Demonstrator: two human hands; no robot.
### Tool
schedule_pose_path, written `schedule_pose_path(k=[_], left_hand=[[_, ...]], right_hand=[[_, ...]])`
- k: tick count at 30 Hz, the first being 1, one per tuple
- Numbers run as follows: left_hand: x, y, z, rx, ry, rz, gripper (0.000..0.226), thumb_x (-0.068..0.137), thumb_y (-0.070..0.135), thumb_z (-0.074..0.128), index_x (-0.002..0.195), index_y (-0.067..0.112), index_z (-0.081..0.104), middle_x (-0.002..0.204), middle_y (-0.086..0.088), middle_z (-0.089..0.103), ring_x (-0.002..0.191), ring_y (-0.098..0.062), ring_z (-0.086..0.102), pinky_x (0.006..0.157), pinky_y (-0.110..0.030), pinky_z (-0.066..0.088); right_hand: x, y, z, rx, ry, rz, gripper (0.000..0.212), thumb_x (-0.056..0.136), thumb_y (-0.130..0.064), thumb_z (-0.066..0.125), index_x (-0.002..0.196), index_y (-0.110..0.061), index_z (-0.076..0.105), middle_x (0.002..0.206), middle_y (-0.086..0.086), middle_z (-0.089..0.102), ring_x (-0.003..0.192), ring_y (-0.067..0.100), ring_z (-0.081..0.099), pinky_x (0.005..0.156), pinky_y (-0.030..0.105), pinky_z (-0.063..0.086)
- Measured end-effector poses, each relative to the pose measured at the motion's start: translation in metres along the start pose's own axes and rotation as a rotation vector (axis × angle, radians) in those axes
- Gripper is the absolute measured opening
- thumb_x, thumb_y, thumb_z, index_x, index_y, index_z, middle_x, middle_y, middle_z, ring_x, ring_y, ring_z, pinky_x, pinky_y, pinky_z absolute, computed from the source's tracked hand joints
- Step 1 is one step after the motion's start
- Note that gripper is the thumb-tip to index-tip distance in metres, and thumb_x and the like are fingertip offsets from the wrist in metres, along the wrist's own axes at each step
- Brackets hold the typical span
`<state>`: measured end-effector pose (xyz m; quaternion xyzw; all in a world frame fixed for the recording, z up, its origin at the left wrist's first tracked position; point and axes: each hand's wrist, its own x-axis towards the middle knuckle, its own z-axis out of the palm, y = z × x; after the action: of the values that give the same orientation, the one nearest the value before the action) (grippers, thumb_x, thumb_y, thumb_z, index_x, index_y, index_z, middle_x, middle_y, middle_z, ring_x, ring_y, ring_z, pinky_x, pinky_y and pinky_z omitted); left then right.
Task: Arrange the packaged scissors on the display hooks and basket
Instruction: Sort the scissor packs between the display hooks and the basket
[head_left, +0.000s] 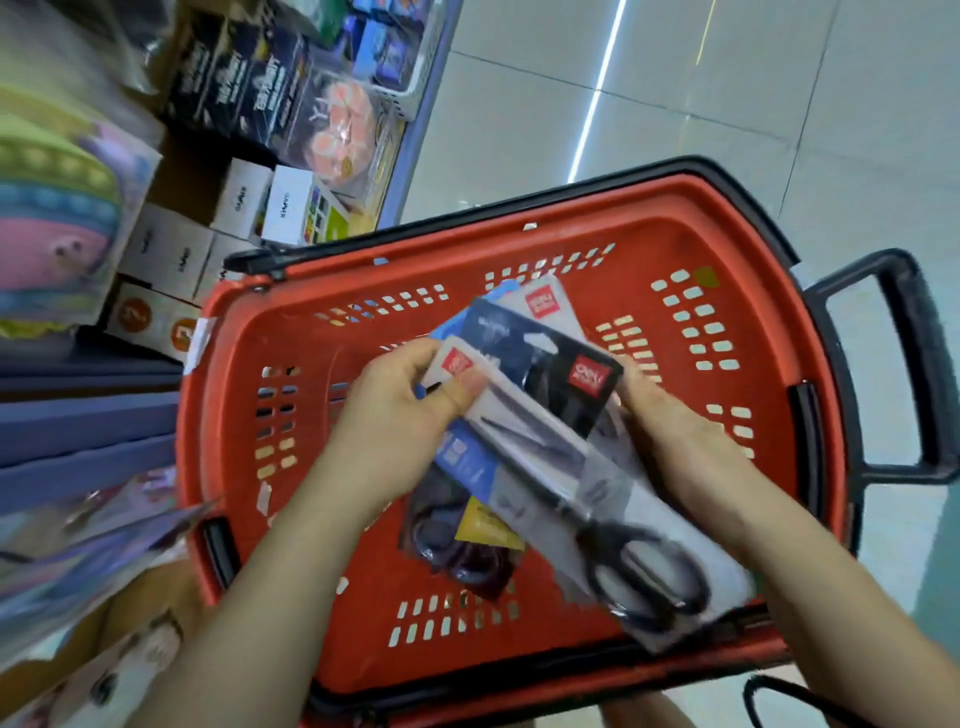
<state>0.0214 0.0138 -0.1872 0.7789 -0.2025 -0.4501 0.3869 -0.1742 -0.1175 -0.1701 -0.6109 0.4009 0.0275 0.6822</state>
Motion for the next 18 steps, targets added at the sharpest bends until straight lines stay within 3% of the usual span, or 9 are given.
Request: schedule_pose_path(k=[1,3,4,6,8,11,13,15,18], left_hand=[[0.002,0.004,0.002,-0.005,0.025,-0.020,0.015,0.077,0.040,0.065,0.080,0.025,0.068,0.077,0.007,0.071,0.072,-0.016,0.064,0.074,-0.044,0.055],[0.005,0.011,0.005,0.017,0.069,-0.025,0.022,0.073,0.043,0.066,0.084,0.024,0.068,0.081,0.002,0.073,0.081,-0.028,0.068,0.078,-0.053,0.054],[0.006,0.015,0.007,0.009,0.092,-0.029,0.023,0.071,0.043,0.068,0.084,0.024,0.068,0.081,0.002,0.073,0.083,-0.029,0.068,0.078,-0.053,0.054],[0.005,0.020,0.009,-0.030,0.159,-0.057,0.024,0.068,0.040,0.076,0.082,0.023,0.068,0.080,0.003,0.073,0.082,-0.028,0.069,0.076,-0.050,0.056],[0.004,0.024,0.011,-0.051,0.246,-0.076,0.025,0.070,0.030,0.085,0.082,0.023,0.064,0.081,0.006,0.068,0.080,-0.024,0.065,0.075,-0.041,0.055],[-0.001,0.028,0.006,-0.137,0.304,-0.104,0.043,0.073,0.018,0.085,0.101,0.030,0.054,0.098,0.006,0.056,0.092,-0.017,0.058,0.080,-0.035,0.053],[-0.011,0.027,-0.005,-0.139,0.246,-0.137,0.061,0.070,0.026,0.087,0.114,0.038,0.048,0.110,0.008,0.056,0.100,-0.013,0.060,0.084,-0.035,0.054],[-0.028,0.024,-0.018,-0.085,0.064,-0.191,0.067,0.060,0.040,0.089,0.113,0.045,0.049,0.107,0.017,0.064,0.099,-0.004,0.063,0.084,-0.028,0.052],[-0.055,0.023,-0.027,-0.166,-0.203,-0.288,0.058,0.054,0.026,0.093,0.103,0.032,0.063,0.097,0.009,0.075,0.092,-0.007,0.071,0.081,-0.028,0.055]], right_hand=[[0.004,0.013,-0.007,-0.037,0.056,0.008,0.034,0.108,-0.032,0.034,0.125,-0.035,0.063,0.125,-0.020,0.066,0.113,-0.008,0.058,0.110,0.026,0.039],[0.001,0.017,-0.002,0.066,-0.087,0.018,0.032,0.103,-0.026,0.044,0.117,-0.043,0.066,0.112,-0.028,0.069,0.101,-0.013,0.060,0.109,0.042,0.043],[-0.004,0.009,0.006,0.074,-0.177,0.017,0.029,0.097,-0.021,0.058,0.116,-0.043,0.064,0.107,-0.030,0.069,0.101,-0.011,0.063,0.100,0.036,0.050],[-0.001,-0.018,0.019,0.163,-0.233,0.122,0.063,0.078,-0.004,0.079,0.124,-0.039,0.055,0.111,-0.016,0.072,0.105,0.005,0.068,0.086,0.026,0.056],[-0.001,-0.014,0.026,0.222,-0.154,0.116,0.062,0.077,0.000,0.077,0.126,-0.030,0.055,0.108,-0.008,0.074,0.100,0.013,0.071,0.079,0.025,0.058],[0.009,-0.014,0.027,0.300,-0.090,0.167,0.053,0.080,-0.005,0.074,0.127,-0.023,0.057,0.113,0.001,0.074,0.103,0.024,0.071,0.084,0.037,0.058],[0.005,-0.015,0.023,0.357,-0.045,0.165,0.055,0.076,-0.010,0.073,0.128,-0.020,0.057,0.114,0.006,0.073,0.102,0.027,0.071,0.084,0.039,0.058],[-0.002,-0.017,0.017,0.458,-0.011,0.159,0.058,0.075,-0.010,0.070,0.132,-0.015,0.056,0.112,0.010,0.074,0.096,0.027,0.073,0.078,0.037,0.059],[-0.005,-0.026,0.013,0.514,0.047,0.158,0.055,0.082,-0.014,0.065,0.134,-0.028,0.055,0.125,0.007,0.069,0.109,0.027,0.069,0.090,0.041,0.058]])
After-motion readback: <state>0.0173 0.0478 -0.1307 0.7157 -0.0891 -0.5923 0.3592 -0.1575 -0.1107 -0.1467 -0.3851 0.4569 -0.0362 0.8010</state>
